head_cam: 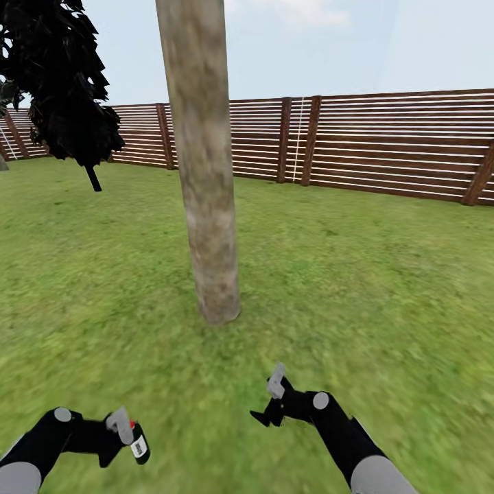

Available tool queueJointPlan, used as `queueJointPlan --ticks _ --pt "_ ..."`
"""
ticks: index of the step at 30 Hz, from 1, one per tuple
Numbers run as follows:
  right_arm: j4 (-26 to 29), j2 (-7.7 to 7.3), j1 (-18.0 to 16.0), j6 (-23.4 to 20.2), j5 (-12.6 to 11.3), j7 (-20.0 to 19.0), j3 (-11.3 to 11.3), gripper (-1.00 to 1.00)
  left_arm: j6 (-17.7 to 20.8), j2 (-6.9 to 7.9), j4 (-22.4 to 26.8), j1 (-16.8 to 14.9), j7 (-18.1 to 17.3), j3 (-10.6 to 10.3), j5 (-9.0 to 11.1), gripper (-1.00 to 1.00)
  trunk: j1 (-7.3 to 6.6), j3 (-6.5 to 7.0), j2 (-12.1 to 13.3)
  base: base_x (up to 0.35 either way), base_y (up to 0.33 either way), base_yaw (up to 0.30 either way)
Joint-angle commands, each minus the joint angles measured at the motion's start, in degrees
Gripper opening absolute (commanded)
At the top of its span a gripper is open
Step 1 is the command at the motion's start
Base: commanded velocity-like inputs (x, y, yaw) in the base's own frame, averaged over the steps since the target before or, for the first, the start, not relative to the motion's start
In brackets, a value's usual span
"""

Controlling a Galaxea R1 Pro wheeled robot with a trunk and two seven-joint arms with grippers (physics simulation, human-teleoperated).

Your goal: In the garden, pick up the pesticide atomizer on the floor and spray pesticide onto both trees until each tree trunk is fully covered.

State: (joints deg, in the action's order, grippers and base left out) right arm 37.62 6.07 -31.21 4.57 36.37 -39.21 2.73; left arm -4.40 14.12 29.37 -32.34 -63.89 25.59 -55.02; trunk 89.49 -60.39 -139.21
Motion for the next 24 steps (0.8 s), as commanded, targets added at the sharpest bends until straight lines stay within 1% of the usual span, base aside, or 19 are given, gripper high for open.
queueJointPlan --ticks 1,2,3,4,5,7,8,10,11,12,13,14,15,17,19,22,24 --pt "0.5 0.44 -0.1 -0.3 0.8 -1.3 0.0 1.00 -0.4 -0.12 0.1 -0.1 -0.7 -0.5 -0.8 -1.00 -0.01 -0.05 0.0 0.000 0.000 0.000" --pt "0.9 0.90 -0.1 -0.7 0.8 -3.4 0.1 1.00 -0.3 -0.21 0.1 -0.1 -1.0 -1.9 -0.9 -1.00 -0.01 -0.05 0.0 0.000 0.000 0.000" --pt "1.4 1.26 -0.1 -0.8 0.9 -5.3 0.1 1.00 -0.2 -0.60 0.1 -0.1 -1.1 -3.1 -1.0 -1.00 -0.01 -0.05 0.0 0.000 0.000 0.000" --pt "2.2 1.49 -0.2 -0.9 0.9 -6.8 0.2 -1.00 -0.2 -1.40 0.1 -0.1 -1.2 -4.3 -1.1 -1.00 -0.01 -0.05 0.0 0.000 0.000 0.000" --pt "2.7 1.62 -0.2 -1.0 0.9 -7.6 0.2 -1.00 -0.2 -2.04 0.1 -0.1 -1.2 -5.2 -1.1 -1.00 -0.01 -0.05 0.0 0.000 0.000 0.000" --pt "3.0 1.83 -0.2 -1.0 0.9 -8.6 0.2 -1.00 0.4 -2.84 0.2 -0.3 -1.2 -6.5 -1.1 -1.00 -0.01 -0.05 0.0 0.000 0.000 0.000" --pt "3.2 2.05 -0.2 -1.0 0.9 -9.3 0.8 -1.00 0.9 -3.13 0.2 -0.6 -1.2 -7.3 -1.1 -1.00 -0.01 -0.05 0.0 0.000 0.000 0.000" --pt "3.8 2.20 -0.2 -1.1 1.0 -10.6 4.0 -1.00 1.4 -3.58 0.2 -0.8 -1.2 -9.1 -1.1 -1.00 -0.01 -0.05 0.0 0.000 0.000 0.000" --pt "4.4 2.24 -0.2 -1.1 1.0 -11.1 6.6 -1.00 1.5 -4.12 0.2 -0.9 -1.1 -10.2 -1.1 -1.00 -0.01 -0.05 0.0 0.000 0.000 0.000" --pt "5.0 2.32 -0.2 -1.1 0.9 -11.3 8.5 -1.00 1.6 -4.58 0.2 -0.9 -1.2 -10.9 -1.1 -1.00 -0.01 -0.05 0.0 0.000 0.000 0.000" --pt "5.4 2.40 -0.2 -1.2 0.9 -11.5 9.6 -1.00 1.6 -5.07 0.2 -0.9 -1.2 -11.4 -1.1 -1.00 -0.01 -0.05 0.0 0.000 0.000 0.000" --pt "5.8 2.47 -0.2 -1.2 0.9 -11.5 10.1 -1.00 1.6 -5.42 0.2 -1.0 -1.2 -11.9 -1.1 -1.00 -0.01 -0.05 0.0 0.000 0.000 0.000" --pt "6.1 2.57 -0.2 -1.2 0.9 -11.6 10.4 -1.00 1.5 -5.80 0.2 -1.0 -1.1 -12.5 -1.1 -1.00 -0.01 -0.05 0.0 0.000 0.000 0.000" --pt "6.3 3.24 -0.3 -1.2 0.9 -11.6 10.6 -1.00 1.5 -6.32 0.2 -1.0 -1.1 -13.6 -1.1 -1.00 -0.01 -0.05 0.0 0.000 0.000 0.000" --pt "6.4 3.69 -0.3 -1.2 1.0 -11.6 10.7 -1.00 1.5 -7.31 0.2 -1.0 -1.2 -14.8 -1.1 -1.00 -0.01 -0.05 0.0 0.000 0.000 0.000" --pt "6.4 3.93 -0.2 -1.2 1.0 -11.6 10.8 -1.00 1.4 -8.74 0.5 -1.0 -1.2 -15.6 -1.1 -1.00 -0.01 -0.05 0.0 0.000 0.000 0.000" --pt "6.3 3.93 -0.3 -1.2 1.0 -11.6 10.8 -1.00 1.3 -9.54 1.4 -1.0 -1.3 -16.8 -1.1 -1.00 -0.01 -0.05 0.0 0.000 0.000 0.000"
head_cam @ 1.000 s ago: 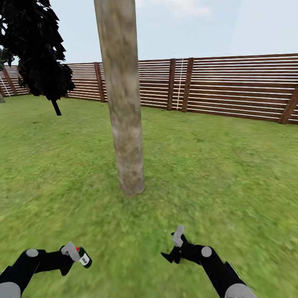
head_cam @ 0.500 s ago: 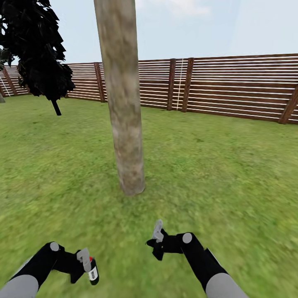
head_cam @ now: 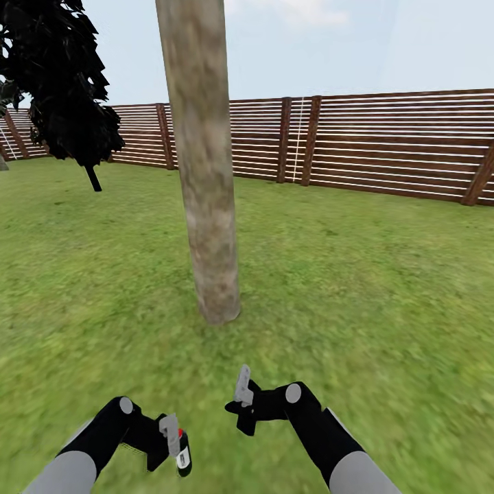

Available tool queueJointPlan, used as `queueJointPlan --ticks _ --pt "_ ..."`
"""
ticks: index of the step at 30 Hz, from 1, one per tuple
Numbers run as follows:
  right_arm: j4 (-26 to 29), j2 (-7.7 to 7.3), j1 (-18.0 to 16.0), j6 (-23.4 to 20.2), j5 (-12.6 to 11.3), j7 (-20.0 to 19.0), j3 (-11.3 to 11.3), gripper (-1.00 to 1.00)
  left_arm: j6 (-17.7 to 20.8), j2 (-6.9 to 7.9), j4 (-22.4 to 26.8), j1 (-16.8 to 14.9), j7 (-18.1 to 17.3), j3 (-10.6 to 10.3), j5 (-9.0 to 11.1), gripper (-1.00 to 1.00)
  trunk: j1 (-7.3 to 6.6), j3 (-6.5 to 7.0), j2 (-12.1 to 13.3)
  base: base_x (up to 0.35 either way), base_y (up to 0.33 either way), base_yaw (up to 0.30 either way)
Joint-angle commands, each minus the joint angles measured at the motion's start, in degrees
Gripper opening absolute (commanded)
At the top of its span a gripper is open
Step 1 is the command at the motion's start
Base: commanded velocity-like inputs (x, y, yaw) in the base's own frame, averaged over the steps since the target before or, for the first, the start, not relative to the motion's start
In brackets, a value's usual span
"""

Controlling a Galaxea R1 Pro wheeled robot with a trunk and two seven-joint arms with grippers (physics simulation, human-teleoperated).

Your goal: In the garden, pick up the pesticide atomizer on the floor and spray pesticide onto both trees until each tree trunk is fully covered.

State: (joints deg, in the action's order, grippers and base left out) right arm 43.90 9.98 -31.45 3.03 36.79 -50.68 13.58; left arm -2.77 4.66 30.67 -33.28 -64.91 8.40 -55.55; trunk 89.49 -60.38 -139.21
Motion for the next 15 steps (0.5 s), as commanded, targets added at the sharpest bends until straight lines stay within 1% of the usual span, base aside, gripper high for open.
queueJointPlan --ticks 1,4,6,9,15 --pt "0.1 0.02 0.0 0.3 0.6 -0.1 0.0 -1.00 -0.3 -0.51 0.7 0.0 -0.3 -0.3 -0.5 -1.00 -0.01 -0.05 0.0 0.000 0.000 0.000" --pt "0.0 0.02 0.0 0.3 0.6 -0.1 0.0 -1.00 -0.3 -1.88 2.3 0.0 -1.0 -1.1 -0.4 -1.00 -0.01 -0.05 0.0 0.000 0.000 0.000" --pt "0.0 0.02 0.0 0.3 0.6 -0.1 0.0 -1.00 -0.3 -2.50 3.5 0.0 -1.9 -1.2 -0.4 -1.00 -0.01 -0.05 0.0 0.000 0.000 0.000" --pt "0.0 0.02 0.0 0.3 0.6 -0.1 0.0 -1.00 -0.2 -3.99 5.3 0.0 -2.7 -1.2 -0.5 -1.00 -0.01 -0.05 0.0 0.000 0.000 0.000" --pt "0.0 0.02 0.0 0.3 0.6 -0.1 0.0 -1.00 -0.3 -5.81 6.3 0.0 -2.9 -1.3 -0.5 -1.00 -0.01 -0.05 0.0 0.000 0.000 0.000"
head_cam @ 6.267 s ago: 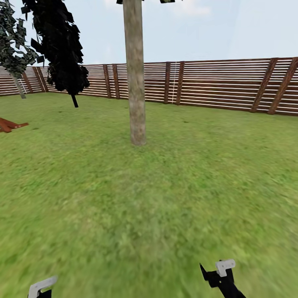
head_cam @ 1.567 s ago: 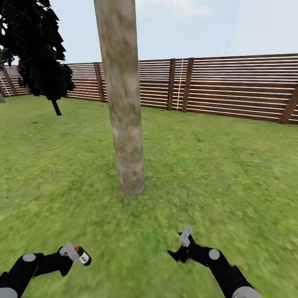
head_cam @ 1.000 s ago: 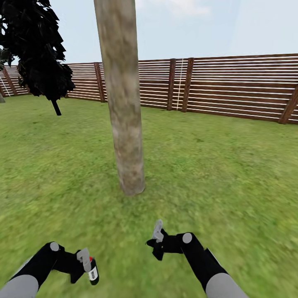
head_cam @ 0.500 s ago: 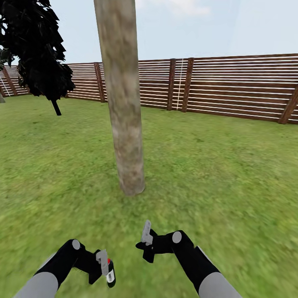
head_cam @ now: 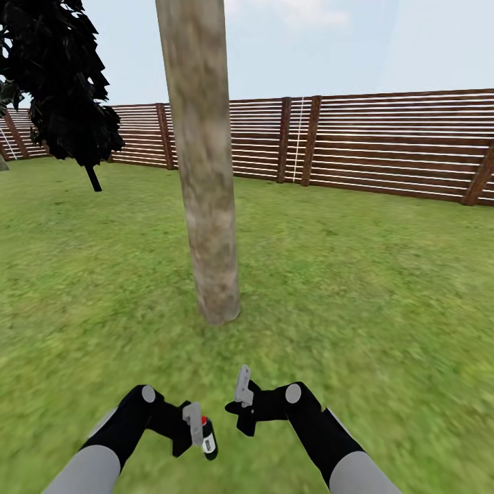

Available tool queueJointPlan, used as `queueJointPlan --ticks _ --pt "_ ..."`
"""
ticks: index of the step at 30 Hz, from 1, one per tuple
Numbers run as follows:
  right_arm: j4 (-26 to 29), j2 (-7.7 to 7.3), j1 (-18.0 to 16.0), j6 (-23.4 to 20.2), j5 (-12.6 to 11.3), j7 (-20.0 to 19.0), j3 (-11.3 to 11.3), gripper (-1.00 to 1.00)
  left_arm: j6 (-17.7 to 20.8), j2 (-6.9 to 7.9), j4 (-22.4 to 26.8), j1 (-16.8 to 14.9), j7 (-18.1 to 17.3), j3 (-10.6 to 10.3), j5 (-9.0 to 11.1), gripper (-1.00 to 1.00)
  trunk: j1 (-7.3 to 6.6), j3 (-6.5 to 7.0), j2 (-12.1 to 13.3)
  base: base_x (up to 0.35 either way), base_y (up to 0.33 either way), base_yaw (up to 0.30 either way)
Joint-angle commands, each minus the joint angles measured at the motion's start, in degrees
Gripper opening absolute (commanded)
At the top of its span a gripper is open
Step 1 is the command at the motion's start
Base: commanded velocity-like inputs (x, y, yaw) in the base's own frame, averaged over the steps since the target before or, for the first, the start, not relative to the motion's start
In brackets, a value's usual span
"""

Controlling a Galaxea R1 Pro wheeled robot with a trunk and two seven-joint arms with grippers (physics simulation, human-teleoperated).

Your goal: In the garden, pick up the pesticide atomizer on the floor and spray pesticide onto both trees until each tree trunk is fully covered.

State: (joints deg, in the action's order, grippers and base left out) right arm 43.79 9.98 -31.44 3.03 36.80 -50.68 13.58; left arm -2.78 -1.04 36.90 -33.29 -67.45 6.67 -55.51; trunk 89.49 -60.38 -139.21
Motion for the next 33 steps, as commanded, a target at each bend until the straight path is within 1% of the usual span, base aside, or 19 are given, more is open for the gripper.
queueJointPlan --ticks 1,12,18,20,23,25,33 --pt "0.1 0.02 0.0 0.3 0.6 -0.1 0.0 -1.00 -0.3 -0.36 0.4 0.0 -0.3 0.5 -0.6 -1.00 -0.01 -0.05 0.0 0.000 0.000 0.000" --pt "0.1 0.02 0.0 0.4 0.6 -0.1 -0.1 -1.00 -0.5 -2.31 1.1 -0.1 -0.4 0.4 -0.5 -1.00 -0.01 -0.05 0.0 0.000 0.000 0.000" --pt "0.1 0.02 0.0 0.4 0.6 -0.1 -0.1 -1.00 -0.7 -2.93 1.1 -0.4 -0.5 0.4 -0.5 -1.00 -0.01 -0.05 0.0 0.000 0.000 0.000" --pt "0.0 0.02 0.0 0.4 0.6 -0.1 -0.1 -1.00 -0.7 -3.05 1.7 -0.7 -0.7 0.4 -0.4 -1.00 -0.01 -0.05 0.0 0.000 0.000 0.000" --pt "0.0 0.02 0.0 0.4 0.6 -0.1 -0.1 -1.00 -0.7 -3.09 2.7 -0.8 -2.8 0.4 -0.4 -1.00 -0.01 -0.05 0.0 0.000 0.000 0.000" --pt "0.0 0.02 0.0 0.4 0.6 -0.1 -0.1 -1.00 -0.7 -3.05 3.1 -0.8 -3.4 0.5 -0.4 -1.00 -0.01 -0.05 0.0 0.000 0.000 0.000" --pt "0.0 0.02 0.0 0.4 0.6 -0.1 -0.1 -1.00 -0.7 -3.09 3.3 -0.8 -3.6 0.6 -0.4 -1.00 -0.01 -0.05 0.0 0.000 0.000 0.000"
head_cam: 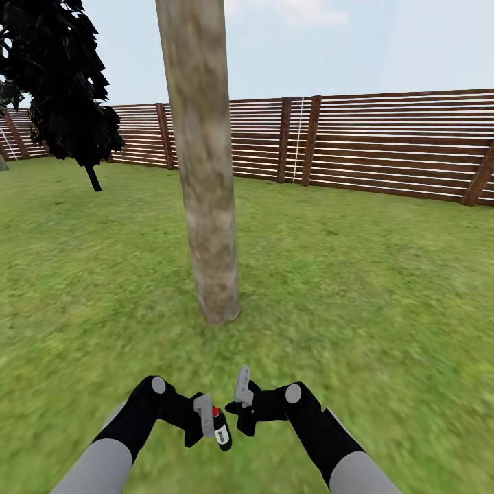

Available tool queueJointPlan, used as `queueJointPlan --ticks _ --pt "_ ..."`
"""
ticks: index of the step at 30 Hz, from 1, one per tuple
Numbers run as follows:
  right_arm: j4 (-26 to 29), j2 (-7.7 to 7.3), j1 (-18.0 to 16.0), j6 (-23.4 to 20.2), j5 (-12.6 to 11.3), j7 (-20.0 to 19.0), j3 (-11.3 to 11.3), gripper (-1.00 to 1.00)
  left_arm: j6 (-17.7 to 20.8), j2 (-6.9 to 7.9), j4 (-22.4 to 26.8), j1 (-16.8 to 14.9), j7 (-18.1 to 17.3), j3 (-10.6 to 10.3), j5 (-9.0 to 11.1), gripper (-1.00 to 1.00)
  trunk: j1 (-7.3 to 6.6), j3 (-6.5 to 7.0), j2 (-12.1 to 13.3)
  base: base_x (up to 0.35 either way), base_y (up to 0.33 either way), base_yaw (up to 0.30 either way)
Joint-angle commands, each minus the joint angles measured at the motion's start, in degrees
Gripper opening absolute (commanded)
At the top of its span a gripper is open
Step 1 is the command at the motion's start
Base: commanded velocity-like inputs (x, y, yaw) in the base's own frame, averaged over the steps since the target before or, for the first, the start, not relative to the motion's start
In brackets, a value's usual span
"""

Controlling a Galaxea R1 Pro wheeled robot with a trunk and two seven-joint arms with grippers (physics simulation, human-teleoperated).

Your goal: In the garden, pick up the pesticide atomizer on the floor and spray pesticide onto both trees until each tree trunk is fully covered.

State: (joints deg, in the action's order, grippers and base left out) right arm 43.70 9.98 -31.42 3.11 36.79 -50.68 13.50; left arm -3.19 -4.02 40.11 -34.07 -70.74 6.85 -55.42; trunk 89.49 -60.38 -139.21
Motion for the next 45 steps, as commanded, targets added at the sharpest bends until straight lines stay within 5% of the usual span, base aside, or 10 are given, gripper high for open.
queueJointPlan --ticks 1,37,43,45 --pt "0.1 -0.01 0.0 0.3 0.6 -0.1 -0.1 -1.00 -0.4 -0.15 0.0 0.0 -0.3 0.4 -0.5 -1.00 -0.01 -0.05 0.0 0.000 0.000 0.000" --pt "0.2 -0.05 0.0 0.4 0.6 -0.1 -0.1 -1.00 -0.3 -1.49 0.0 0.1 0.2 0.4 0.0 -1.00 -0.01 -0.05 0.0 0.000 0.000 0.000" --pt "0.2 -0.05 0.0 0.4 0.6 -0.1 -0.1 -1.00 -0.5 -0.72 -0.7 0.1 0.3 0.3 -0.4 -1.00 -0.01 -0.05 0.0 0.000 0.000 0.000" --pt "0.2 -0.05 0.0 0.4 0.6 -0.1 -0.1 -1.00 -0.5 0.71 -0.7 0.2 0.3 0.3 -0.6 -1.00 -0.01 -0.05 0.0 0.000 0.000 0.000"
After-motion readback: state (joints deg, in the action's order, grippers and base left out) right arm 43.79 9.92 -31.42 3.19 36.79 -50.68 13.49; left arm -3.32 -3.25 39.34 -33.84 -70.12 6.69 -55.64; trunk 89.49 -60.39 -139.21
